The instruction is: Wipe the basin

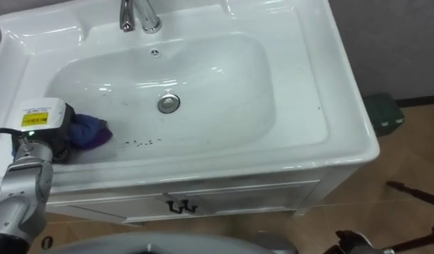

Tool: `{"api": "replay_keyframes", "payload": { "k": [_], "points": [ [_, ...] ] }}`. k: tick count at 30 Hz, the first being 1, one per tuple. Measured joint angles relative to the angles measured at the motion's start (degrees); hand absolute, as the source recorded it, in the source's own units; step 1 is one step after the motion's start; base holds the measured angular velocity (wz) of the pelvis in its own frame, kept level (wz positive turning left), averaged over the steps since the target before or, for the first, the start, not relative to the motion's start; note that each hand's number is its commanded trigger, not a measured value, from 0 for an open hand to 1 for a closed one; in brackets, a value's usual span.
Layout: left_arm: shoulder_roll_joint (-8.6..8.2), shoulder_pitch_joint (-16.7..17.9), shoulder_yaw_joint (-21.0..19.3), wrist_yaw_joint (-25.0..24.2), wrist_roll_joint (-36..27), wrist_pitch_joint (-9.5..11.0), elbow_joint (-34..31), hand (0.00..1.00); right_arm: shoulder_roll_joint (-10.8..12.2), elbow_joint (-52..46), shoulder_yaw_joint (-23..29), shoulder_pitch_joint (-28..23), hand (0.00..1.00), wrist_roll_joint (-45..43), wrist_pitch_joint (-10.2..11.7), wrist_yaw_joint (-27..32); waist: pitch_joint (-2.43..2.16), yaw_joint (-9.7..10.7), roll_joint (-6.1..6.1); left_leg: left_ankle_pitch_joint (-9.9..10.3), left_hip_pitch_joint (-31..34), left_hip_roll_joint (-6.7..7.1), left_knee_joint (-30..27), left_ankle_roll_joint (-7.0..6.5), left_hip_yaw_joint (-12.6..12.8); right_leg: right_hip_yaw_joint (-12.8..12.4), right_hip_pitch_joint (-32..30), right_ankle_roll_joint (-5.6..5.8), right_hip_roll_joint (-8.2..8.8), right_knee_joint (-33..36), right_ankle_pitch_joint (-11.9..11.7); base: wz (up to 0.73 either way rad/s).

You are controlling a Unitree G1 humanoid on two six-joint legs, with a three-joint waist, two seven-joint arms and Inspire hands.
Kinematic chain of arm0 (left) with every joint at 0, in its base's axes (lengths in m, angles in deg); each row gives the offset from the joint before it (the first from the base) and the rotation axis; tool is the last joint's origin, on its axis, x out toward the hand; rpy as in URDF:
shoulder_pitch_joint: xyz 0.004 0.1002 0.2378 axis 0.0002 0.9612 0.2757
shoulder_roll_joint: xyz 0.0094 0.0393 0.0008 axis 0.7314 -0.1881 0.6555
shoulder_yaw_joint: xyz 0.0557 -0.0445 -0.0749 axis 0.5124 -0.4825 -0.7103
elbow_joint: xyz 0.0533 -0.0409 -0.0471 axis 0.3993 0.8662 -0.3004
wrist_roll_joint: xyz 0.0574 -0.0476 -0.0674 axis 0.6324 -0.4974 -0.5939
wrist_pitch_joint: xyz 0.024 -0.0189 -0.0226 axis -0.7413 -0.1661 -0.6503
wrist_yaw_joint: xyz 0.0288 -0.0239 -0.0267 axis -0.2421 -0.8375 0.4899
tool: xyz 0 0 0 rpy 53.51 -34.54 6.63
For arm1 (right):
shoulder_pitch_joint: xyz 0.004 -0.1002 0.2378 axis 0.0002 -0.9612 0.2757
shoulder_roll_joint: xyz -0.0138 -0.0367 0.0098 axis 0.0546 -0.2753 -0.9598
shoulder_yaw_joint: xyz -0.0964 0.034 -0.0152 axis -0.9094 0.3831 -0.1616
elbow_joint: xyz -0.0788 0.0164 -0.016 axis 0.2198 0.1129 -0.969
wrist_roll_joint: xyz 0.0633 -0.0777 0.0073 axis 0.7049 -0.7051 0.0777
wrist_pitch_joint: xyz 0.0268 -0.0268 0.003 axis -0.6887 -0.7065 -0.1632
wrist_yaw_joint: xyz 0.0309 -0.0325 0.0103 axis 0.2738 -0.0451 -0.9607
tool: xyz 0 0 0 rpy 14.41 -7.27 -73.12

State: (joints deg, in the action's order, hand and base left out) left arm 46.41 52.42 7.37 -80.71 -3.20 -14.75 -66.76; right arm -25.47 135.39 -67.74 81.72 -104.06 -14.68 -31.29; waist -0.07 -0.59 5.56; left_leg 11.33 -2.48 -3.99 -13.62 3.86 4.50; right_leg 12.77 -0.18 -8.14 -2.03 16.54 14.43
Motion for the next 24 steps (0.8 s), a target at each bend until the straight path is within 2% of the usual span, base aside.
{"api": "replay_keyframes", "payload": {
  "k": [1,3,7,14,16,19,24],
  "points": [
    [0.03,0.01,0.00,-0.68,0.01,0.00,-0.92,1.00,0.02,0.67,0.00,0.14,0.00,0.08,0.48,0.00,-0.11,-0.02,0.16,0.00,0.04,0.02,-0.01,0.00,-0.03,0.10,-0.03,0.02,0.02,-0.01,0.01,0.08],
    [0.36,0.07,0.00,-1.93,0.02,0.00,-2.79,1.00,0.00,0.96,-0.01,0.21,0.00,0.15,0.56,-0.03,0.02,-0.08,-0.01,0.00,0.14,0.05,-0.01,0.00,-0.20,0.30,-0.05,0.03,0.07,-0.02,0.01,0.08],
    [2.14,0.08,0.02,-5.01,-0.10,0.00,-5.54,1.00,-0.24,1.39,-0.06,0.90,0.00,0.05,1.19,-0.02,0.17,0.37,-0.20,-0.07,1.02,0.20,0.03,0.11,-0.71,0.98,-0.75,0.03,0.32,0.14,0.00,0.08],
    [2.01,0.06,2.07,-10.34,-0.74,-0.10,-6.66,1.00,-0.18,2.63,-1.21,1.72,0.00,1.93,1.83,0.04,0.32,2.15,-0.65,-0.08,0.51,0.38,0.15,0.13,-0.38,2.17,0.51,0.35,0.57,-0.74,-0.02,0.09],
    [1.99,0.05,2.66,-11.82,-0.68,-0.10,-6.89,1.00,-0.16,3.72,-1.25,2.36,0.00,2.29,2.25,0.02,0.72,2.29,-1.25,-0.09,-0.25,0.41,0.29,0.13,0.03,1.72,1.10,0.42,0.58,-0.80,0.02,-0.09],
    [1.99,-0.15,3.37,-12.89,-0.66,-0.10,-6.89,1.00,-0.15,3.73,-1.26,2.37,0.00,2.34,2.26,-0.01,0.92,2.65,-1.96,-0.08,-0.37,0.48,0.25,0.12,0.07,1.55,1.22,0.47,0.64,-0.87,0.05,-0.03],
    [1.98,-0.53,4.19,-14.49,-0.74,-0.12,-6.88,1.00,0.02,5.96,-3.55,2.92,0.00,2.34,2.38,0.03,0.88,3.52,-2.55,-0.07,-0.33,0.57,0.17,0.11,0.09,1.52,1.33,0.56,0.69,-1.05,0.01,0.00]
  ]
}}
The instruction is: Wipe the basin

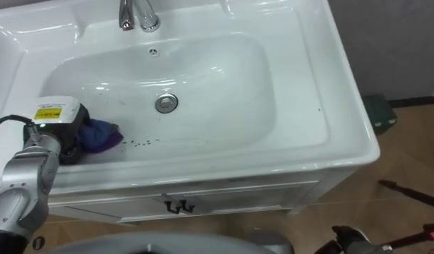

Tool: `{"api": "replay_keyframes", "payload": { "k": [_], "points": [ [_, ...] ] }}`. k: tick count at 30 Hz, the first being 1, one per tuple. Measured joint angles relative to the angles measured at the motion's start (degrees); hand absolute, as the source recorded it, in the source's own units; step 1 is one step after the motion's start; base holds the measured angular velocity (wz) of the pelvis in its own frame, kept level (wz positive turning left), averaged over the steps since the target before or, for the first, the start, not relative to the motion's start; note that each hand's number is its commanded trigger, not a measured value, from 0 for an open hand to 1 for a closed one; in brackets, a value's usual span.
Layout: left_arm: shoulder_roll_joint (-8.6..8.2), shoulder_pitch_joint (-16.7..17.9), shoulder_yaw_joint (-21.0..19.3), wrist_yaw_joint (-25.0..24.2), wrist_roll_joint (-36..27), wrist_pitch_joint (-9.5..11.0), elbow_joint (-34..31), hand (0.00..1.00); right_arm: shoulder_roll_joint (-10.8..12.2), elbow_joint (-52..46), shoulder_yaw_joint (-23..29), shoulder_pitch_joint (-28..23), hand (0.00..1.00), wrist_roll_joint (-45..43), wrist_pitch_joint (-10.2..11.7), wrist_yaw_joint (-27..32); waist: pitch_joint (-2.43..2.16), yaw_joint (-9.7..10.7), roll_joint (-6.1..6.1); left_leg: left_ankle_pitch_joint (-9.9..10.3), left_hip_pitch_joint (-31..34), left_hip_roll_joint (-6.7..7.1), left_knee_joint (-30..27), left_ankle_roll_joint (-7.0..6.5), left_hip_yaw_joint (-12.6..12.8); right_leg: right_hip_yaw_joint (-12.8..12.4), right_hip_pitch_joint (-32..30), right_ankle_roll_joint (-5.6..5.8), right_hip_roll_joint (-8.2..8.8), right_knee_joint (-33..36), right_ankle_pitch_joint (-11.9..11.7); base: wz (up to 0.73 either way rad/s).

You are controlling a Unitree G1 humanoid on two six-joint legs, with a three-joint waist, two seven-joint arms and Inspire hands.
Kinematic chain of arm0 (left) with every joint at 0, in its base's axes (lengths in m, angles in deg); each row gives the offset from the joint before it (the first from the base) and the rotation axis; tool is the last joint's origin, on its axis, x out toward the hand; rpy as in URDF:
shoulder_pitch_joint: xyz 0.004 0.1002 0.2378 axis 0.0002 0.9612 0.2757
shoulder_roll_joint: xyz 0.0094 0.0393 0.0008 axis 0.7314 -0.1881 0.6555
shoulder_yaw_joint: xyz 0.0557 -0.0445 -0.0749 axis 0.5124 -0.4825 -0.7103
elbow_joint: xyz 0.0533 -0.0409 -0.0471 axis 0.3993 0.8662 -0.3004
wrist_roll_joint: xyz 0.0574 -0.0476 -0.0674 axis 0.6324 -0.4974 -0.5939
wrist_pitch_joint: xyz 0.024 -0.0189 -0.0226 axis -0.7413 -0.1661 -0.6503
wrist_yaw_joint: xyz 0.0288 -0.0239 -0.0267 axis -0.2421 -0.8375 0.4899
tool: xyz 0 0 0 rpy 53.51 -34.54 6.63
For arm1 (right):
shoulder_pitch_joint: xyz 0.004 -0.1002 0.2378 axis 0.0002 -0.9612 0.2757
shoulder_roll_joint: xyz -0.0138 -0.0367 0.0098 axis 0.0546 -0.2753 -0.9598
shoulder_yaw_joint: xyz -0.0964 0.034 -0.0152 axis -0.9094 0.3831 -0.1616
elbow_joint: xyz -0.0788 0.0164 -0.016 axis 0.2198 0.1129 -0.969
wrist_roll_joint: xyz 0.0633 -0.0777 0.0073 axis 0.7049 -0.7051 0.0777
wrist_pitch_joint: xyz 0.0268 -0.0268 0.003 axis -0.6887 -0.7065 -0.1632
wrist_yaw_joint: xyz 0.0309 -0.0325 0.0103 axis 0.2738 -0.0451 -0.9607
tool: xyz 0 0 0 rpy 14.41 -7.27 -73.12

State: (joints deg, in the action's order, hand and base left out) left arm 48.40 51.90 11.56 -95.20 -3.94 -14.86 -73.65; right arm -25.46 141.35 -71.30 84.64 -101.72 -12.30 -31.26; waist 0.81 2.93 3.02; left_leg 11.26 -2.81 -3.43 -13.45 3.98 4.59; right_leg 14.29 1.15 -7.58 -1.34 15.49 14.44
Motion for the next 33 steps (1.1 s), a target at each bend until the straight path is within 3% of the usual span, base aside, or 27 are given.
{"api": "replay_keyframes", "payload": {
  "k": [6,10,17,20,29,33],
  "points": [
    [-0.27,-0.93,1.40,-1.46,0.14,0.04,0.00,1.00,0.81,0.55,0.05,-0.22,0.00,0.01,0.06,-0.02,-0.09,0.55,0.11,0.00,0.04,0.00,-0.02,0.00,0.17,-0.10,-0.03,0.01,0.02,0.06,0.00,-0.01],
    [-1.78,-1.01,1.57,-2.42,0.15,0.05,0.00,1.00,1.13,0.41,0.05,-0.49,0.00,-0.04,0.13,-0.03,-0.13,0.68,0.26,0.00,-0.52,-0.07,0.02,0.00,1.48,-0.93,0.01,0.04,0.01,0.19,-0.02,-0.09],
    [-2.27,-1.14,2.88,-3.73,0.20,-0.54,0.00,1.00,1.35,0.28,0.03,-0.52,0.00,0.03,-0.04,0.07,-0.10,1.85,0.69,-0.01,-1.05,0.03,0.43,0.00,1.74,-2.00,-0.04,0.25,-0.02,0.20,-0.14,-0.09],
    [-4.18,-1.62,3.36,-3.73,0.15,-0.64,0.55,1.00,1.58,0.24,-0.24,-0.56,0.00,0.05,-0.14,0.07,-0.04,1.92,0.61,-0.03,-2.19,0.02,1.81,-0.04,2.00,-2.52,0.42,0.35,-0.20,0.11,-0.20,-0.09],
    [-5.13,-4.93,9.05,-5.54,-2.28,-1.42,0.49,1.00,2.22,-0.32,-2.14,1.52,0.00,-0.25,0.09,-0.55,0.05,3.42,-0.96,-0.03,-2.91,0.10,2.64,-0.04,3.56,-3.23,0.36,0.71,-0.15,0.02,-0.18,-0.03],
    [-7.80,-6.83,10.85,-6.52,-4.26,-0.96,0.17,1.00,2.24,-0.16,-2.05,1.65,0.00,-0.60,0.50,-0.54,0.03,4.13,-1.20,-0.02,-2.95,0.25,2.61,-0.06,3.83,-3.31,0.79,1.14,-0.10,-0.97,-0.50,-0.01]
  ]
}}
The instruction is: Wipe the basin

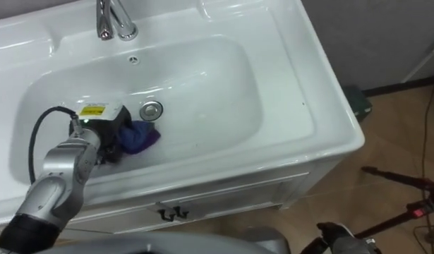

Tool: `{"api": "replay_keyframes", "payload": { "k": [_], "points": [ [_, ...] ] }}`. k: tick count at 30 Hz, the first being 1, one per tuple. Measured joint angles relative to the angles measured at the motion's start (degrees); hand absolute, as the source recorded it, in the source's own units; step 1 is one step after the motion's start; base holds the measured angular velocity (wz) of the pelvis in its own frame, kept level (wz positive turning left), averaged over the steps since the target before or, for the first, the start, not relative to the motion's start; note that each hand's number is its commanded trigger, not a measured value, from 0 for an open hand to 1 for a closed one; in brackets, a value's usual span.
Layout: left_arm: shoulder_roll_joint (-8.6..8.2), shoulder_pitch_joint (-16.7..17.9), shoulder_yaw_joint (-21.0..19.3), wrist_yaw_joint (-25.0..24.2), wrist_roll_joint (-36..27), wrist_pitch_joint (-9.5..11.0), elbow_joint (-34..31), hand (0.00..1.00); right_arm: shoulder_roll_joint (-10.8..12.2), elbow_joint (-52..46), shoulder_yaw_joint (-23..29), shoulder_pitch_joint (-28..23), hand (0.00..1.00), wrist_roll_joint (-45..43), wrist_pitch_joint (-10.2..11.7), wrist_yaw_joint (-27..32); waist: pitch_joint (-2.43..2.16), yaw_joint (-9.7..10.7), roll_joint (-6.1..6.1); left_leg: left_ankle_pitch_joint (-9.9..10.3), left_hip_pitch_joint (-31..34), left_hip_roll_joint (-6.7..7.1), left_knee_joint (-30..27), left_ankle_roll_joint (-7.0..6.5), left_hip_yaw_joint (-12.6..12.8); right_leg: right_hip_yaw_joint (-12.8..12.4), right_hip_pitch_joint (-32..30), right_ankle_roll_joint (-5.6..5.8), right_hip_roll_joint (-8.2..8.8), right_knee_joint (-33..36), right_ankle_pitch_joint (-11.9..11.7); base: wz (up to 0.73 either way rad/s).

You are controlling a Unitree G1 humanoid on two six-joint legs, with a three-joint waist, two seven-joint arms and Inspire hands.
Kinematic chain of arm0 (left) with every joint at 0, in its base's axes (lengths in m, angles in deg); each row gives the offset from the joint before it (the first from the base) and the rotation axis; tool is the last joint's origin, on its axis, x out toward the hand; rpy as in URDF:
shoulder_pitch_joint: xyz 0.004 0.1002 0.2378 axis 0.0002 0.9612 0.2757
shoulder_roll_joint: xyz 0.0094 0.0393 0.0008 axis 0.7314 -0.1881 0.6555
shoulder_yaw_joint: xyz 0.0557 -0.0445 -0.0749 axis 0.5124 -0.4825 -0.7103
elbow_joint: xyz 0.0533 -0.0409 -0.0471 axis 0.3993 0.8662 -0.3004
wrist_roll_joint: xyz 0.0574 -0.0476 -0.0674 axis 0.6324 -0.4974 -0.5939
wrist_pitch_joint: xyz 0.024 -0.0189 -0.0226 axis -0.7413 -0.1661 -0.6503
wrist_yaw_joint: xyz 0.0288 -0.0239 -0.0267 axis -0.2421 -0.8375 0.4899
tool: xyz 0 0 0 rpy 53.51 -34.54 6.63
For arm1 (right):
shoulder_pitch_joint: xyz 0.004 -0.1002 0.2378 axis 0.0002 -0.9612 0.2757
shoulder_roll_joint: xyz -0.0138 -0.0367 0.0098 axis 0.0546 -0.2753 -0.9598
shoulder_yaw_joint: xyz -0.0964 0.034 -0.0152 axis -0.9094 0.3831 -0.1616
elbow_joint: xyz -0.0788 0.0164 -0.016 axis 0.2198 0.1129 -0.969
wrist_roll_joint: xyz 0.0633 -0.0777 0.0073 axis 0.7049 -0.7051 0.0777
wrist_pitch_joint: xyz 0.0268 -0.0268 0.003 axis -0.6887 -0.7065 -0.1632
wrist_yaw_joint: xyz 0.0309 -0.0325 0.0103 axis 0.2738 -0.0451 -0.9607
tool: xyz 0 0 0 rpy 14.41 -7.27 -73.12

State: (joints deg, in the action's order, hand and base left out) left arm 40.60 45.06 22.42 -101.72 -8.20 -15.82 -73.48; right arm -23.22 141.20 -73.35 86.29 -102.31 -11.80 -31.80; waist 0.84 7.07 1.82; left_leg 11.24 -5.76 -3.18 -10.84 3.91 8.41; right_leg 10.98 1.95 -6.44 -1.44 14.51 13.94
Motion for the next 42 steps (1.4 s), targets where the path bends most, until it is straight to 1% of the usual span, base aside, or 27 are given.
{"api": "replay_keyframes", "payload": {
  "k": [1,3,5,7,8,10,12,14,15,16,18,19,21,23,25,27,31,35,38,39,42],
  "points": [
    [-0.38,-0.04,0.06,-0.12,-0.73,0.43,-0.15,1.00,0.04,0.00,0.00,-0.02,0.00,0.01,0.01,-0.04,0.00,0.58,0.00,0.00,0.00,0.00,0.00,0.00,0.49,-0.12,0.00,0.06,0.03,-0.11,-0.04,-0.08],
    [-0.41,-0.42,0.59,-0.41,-0.89,0.63,-0.17,1.00,0.09,-0.06,0.00,-0.40,0.00,0.02,0.00,-0.02,0.00,0.98,0.00,0.00,-0.09,-0.02,-0.08,0.00,0.97,-0.40,0.00,0.07,0.04,-0.05,-0.04,-0.11],
    [-0.41,-0.97,0.92,-0.99,-2.00,0.67,-0.19,1.00,0.11,0.00,-0.03,-0.81,0.00,0.03,-0.21,0.08,-0.01,1.24,0.02,0.00,-0.14,-0.02,-0.09,-0.01,1.04,-0.63,0.05,0.07,0.01,0.15,-0.04,-0.07],
    [-0.53,-1.28,0.92,-1.08,-4.09,1.04,-0.19,1.00,0.55,0.02,-0.04,-0.81,0.00,0.02,-0.28,0.66,0.00,2.00,0.02,0.01,-0.14,-0.03,-0.06,-0.01,1.07,-0.66,0.04,0.07,-0.01,0.20,-0.04,0.00],
    [-0.60,-1.33,0.91,-1.06,-4.53,1.16,-0.19,1.00,0.64,0.00,-0.04,-0.73,0.00,0.02,-0.27,0.73,0.00,2.00,0.02,0.00,-0.16,-0.03,-0.06,-0.01,1.07,-0.73,0.01,0.07,-0.02,0.19,-0.04,-0.06],
    [-0.72,-1.57,1.08,-0.88,-5.78,2.16,-0.19,1.00,0.95,-0.02,-0.12,-0.44,0.00,0.05,-0.17,0.79,0.03,2.03,-0.01,0.01,-0.33,-0.03,0.05,-0.01,1.08,-1.02,0.00,0.07,-0.08,0.18,-0.04,-0.06],
    [-0.71,-1.72,1.57,-0.50,-7.13,2.32,-0.19,1.00,1.11,-0.06,-0.20,-0.04,0.00,0.10,-0.16,0.78,0.07,2.04,-0.07,0.01,-0.44,0.00,0.06,-0.01,1.08,-1.25,0.02,0.07,-0.08,0.22,-0.04,-0.05],
    [-1.41,-1.97,2.50,0.09,-8.24,2.33,-0.17,1.00,1.27,-0.06,-0.69,0.55,0.00,0.39,-0.16,0.73,0.11,2.14,-0.14,0.02,-0.44,0.02,0.12,-0.03,1.04,-1.25,0.07,0.08,-0.06,0.14,-0.03,0.02],
    [-2.00,-2.32,2.84,0.30,-8.93,2.33,-0.14,1.00,1.59,-0.04,-0.99,0.85,0.00,0.33,-0.15,0.72,0.22,2.11,-0.30,0.02,-0.44,0.02,0.14,-0.04,0.99,-1.22,0.09,0.08,-0.06,0.14,-0.03,0.04],
    [-2.23,-2.60,3.26,0.73,-9.54,2.34,-0.13,1.00,1.95,-0.01,-1.24,1.21,0.00,-0.09,-0.08,0.65,0.30,2.13,-0.44,0.02,-0.46,0.02,0.18,-0.04,1.02,-1.22,0.10,0.08,-0.06,0.11,-0.03,0.00],
    [-2.89,-2.65,4.19,1.43,-9.51,2.33,-0.14,1.00,2.45,0.01,-1.40,1.49,0.00,-0.37,-0.07,0.62,0.35,2.15,-0.50,0.03,-0.60,0.03,0.19,-0.05,1.02,-1.31,0.15,0.09,-0.06,-0.04,-0.03,0.00],
    [-3.64,-2.69,4.36,1.48,-9.52,2.33,-0.16,1.00,2.70,0.08,-1.88,1.46,0.00,-0.69,-0.08,0.56,0.35,2.32,-0.52,0.03,-0.62,0.05,0.11,-0.04,1.07,-1.31,0.22,0.10,-0.04,-0.04,-0.03,0.00],
    [-4.01,-2.79,4.42,1.34,-9.54,2.32,-0.23,1.00,3.07,-0.05,-2.32,1.02,0.00,-0.95,-0.10,0.55,0.36,2.51,-0.53,0.03,-0.61,0.03,0.05,-0.04,1.12,-1.30,0.25,0.10,-0.04,-0.06,-0.02,0.00],
    [-4.14,-2.97,4.58,1.15,-9.53,2.21,-0.36,1.00,3.43,-0.07,-2.33,0.81,0.00,-1.59,-0.45,0.43,0.37,2.88,-0.56,0.02,-0.55,0.01,0.01,-0.04,1.31,-1.30,0.19,0.10,-0.04,-0.05,-0.02,0.00],
    [-4.29,-3.25,4.86,0.78,-9.53,2.11,-0.63,1.00,3.45,-0.30,-2.41,0.46,0.00,-2.03,-0.60,0.43,0.37,3.56,-0.61,0.03,-0.60,-0.11,-0.06,-0.04,3.27,-1.58,0.10,0.10,-0.02,-0.05,-0.02,-0.05],
    [-4.40,-3.93,5.37,0.31,-9.52,2.10,-0.65,1.00,3.45,-0.31,-2.45,0.21,0.00,-2.08,-0.61,0.43,0.34,3.71,-0.76,0.03,-0.80,-0.12,-0.08,-0.04,3.85,-1.96,0.14,0.10,-0.03,0.03,-0.02,-0.11],
    [-4.38,-4.20,6.52,0.42,-9.55,2.11,-1.32,1.00,3.45,-0.36,-3.80,-0.05,0.00,-2.12,-0.69,0.44,0.29,3.80,-1.33,0.04,-0.85,-0.12,-0.49,-0.07,3.90,-2.37,0.26,0.11,-0.03,0.13,-0.03,-0.06],
    [-4.46,-4.31,6.52,0.37,-9.72,2.11,-1.35,1.00,3.49,-0.35,-4.25,0.25,0.00,-2.20,-0.71,0.45,0.27,3.76,-1.39,0.10,-0.87,-0.13,-0.54,-0.17,3.90,-2.51,0.24,0.11,-0.08,0.16,-0.03,-0.01],
    [-4.45,-4.90,6.32,0.39,-12.46,2.11,-1.35,1.00,3.50,-0.18,-4.54,0.55,0.00,-1.98,-0.71,0.39,0.26,3.68,-1.38,0.15,-0.85,-0.13,-0.54,-0.25,3.86,-2.87,0.12,0.12,-0.16,0.01,-0.03,-0.03],
    [-4.48,-5.36,6.35,0.40,-14.27,2.11,-1.35,1.00,3.51,-0.12,-4.59,0.53,0.00,-1.85,-0.72,0.18,0.26,3.65,-1.37,0.16,-0.86,-0.12,-0.54,-0.27,3.82,-2.90,0.13,0.13,-0.16,0.02,-0.04,0.00],
    [-4.98,-6.09,6.38,0.40,-18.04,2.14,-1.44,1.00,3.72,0.14,-4.70,0.38,0.00,-1.82,-0.81,-0.32,0.25,3.67,-1.35,0.16,-0.86,-0.12,-0.54,-0.27,3.81,-3.05,0.12,0.17,-0.20,0.13,-0.07,-0.02]
  ]
}}
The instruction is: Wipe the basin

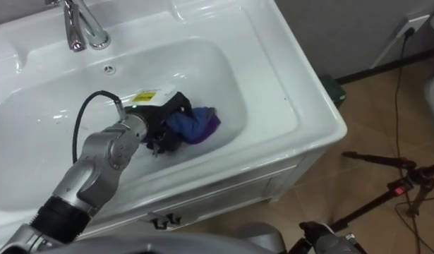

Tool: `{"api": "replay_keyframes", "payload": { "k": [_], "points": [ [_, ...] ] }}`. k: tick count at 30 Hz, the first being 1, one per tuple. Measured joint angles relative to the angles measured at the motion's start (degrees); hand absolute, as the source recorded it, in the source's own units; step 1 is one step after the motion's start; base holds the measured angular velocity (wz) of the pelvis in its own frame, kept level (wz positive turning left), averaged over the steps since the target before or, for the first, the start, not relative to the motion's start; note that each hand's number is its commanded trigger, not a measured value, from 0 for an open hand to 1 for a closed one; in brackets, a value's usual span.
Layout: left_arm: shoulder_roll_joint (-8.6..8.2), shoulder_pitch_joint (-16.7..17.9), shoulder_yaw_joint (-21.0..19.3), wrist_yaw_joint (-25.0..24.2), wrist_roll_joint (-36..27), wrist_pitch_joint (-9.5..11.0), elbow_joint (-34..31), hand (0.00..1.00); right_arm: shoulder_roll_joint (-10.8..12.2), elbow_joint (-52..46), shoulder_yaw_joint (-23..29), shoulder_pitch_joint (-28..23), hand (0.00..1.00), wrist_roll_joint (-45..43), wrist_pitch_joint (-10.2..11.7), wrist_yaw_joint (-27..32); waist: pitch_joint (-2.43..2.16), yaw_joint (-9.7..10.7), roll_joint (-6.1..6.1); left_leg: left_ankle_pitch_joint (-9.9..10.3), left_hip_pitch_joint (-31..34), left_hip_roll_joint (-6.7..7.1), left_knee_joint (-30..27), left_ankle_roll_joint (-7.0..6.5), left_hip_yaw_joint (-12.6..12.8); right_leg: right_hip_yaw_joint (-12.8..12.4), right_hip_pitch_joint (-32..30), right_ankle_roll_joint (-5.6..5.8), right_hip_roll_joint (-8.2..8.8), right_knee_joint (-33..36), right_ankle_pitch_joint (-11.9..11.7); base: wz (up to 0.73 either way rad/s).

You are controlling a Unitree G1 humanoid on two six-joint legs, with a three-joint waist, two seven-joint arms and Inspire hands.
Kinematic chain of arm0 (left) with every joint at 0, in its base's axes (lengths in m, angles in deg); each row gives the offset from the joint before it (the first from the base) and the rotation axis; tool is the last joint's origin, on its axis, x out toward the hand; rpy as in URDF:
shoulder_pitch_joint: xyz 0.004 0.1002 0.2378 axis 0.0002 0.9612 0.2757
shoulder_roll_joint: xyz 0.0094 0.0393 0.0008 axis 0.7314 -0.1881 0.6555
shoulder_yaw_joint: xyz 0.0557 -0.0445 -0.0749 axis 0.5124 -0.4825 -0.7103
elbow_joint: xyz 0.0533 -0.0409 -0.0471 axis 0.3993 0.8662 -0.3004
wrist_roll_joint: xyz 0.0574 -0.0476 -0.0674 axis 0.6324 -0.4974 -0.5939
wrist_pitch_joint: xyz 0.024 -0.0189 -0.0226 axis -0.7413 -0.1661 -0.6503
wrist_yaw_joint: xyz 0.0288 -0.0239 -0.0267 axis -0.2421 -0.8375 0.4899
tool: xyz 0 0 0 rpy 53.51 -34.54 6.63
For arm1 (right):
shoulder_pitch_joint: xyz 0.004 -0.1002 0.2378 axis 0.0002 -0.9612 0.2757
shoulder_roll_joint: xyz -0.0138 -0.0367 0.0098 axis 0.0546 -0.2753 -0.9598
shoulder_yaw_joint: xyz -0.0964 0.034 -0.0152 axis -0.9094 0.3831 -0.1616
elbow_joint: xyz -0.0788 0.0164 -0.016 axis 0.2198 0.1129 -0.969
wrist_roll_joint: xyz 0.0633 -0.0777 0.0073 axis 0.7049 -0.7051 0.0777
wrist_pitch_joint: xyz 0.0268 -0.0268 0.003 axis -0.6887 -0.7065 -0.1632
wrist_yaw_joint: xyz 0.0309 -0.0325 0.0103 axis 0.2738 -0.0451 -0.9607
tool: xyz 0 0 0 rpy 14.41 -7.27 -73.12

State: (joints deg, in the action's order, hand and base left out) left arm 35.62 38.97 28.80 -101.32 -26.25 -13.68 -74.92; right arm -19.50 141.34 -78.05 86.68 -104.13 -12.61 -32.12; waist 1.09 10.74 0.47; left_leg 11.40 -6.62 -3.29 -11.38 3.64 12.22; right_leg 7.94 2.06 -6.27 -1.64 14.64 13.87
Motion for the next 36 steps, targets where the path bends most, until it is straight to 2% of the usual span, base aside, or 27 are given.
{"api": "replay_keyframes", "payload": {
  "k": [7,16,26,29,33,36],
  "points": [
    [-0.74,-1.64,-0.06,0.01,-4.38,1.10,-3.29,1.00,0.08,0.22,-0.15,0.16,0.00,0.01,-0.81,-0.55,-0.03,0.06,0.07,0.04,0.10,-0.07,-0.10,-0.04,0.04,-0.12,0.25,0.00,-0.01,0.19,-0.01,0.00],
    [-1.86,-4.55,-0.07,1.00,-5.10,1.76,-5.48,1.00,0.09,0.35,-0.19,0.15,0.00,-0.02,-0.89,-0.27,0.00,-0.01,0.02,0.08,-0.01,-0.03,-0.32,-0.10,-0.03,-0.84,-0.14,-0.01,-0.03,0.89,-0.01,-0.03],
    [-1.63,-4.52,-0.05,1.01,-5.02,2.22,-5.70,1.00,0.02,1.64,0.20,0.13,0.00,0.01,-1.14,-1.04,-0.06,-0.14,0.10,0.13,-0.10,-0.05,-0.33,-0.19,-0.21,-1.28,-0.54,-0.02,-0.11,1.32,-0.02,-0.02],
    [-1.41,-3.60,-0.04,1.89,-5.05,2.49,-3.63,1.00,0.03,1.57,0.20,0.13,0.00,0.02,-1.23,-1.18,-0.02,-0.18,0.04,0.13,-0.80,-0.05,-0.27,-0.19,-0.15,-1.30,0.05,-0.03,-0.15,1.43,-0.02,-0.01],
    [-0.56,1.36,-0.86,2.47,-3.47,2.63,-0.30,1.00,-0.01,-0.02,0.60,-0.03,0.00,-1.04,-2.07,-1.55,-0.12,-0.64,0.19,0.13,-0.86,-0.18,-0.25,-0.19,0.14,-1.59,-0.10,-0.06,-0.40,1.12,-0.04,-0.03],
    [-0.51,4.61,-3.81,3.96,-2.44,2.78,3.13,1.00,-0.24,-0.16,0.90,-0.56,0.00,-1.24,-2.70,-2.07,-0.19,-1.92,0.22,0.13,-0.98,-0.28,-0.37,-0.19,0.17,-1.33,0.23,-0.10,-0.43,1.17,-0.06,0.02]
  ]
}}
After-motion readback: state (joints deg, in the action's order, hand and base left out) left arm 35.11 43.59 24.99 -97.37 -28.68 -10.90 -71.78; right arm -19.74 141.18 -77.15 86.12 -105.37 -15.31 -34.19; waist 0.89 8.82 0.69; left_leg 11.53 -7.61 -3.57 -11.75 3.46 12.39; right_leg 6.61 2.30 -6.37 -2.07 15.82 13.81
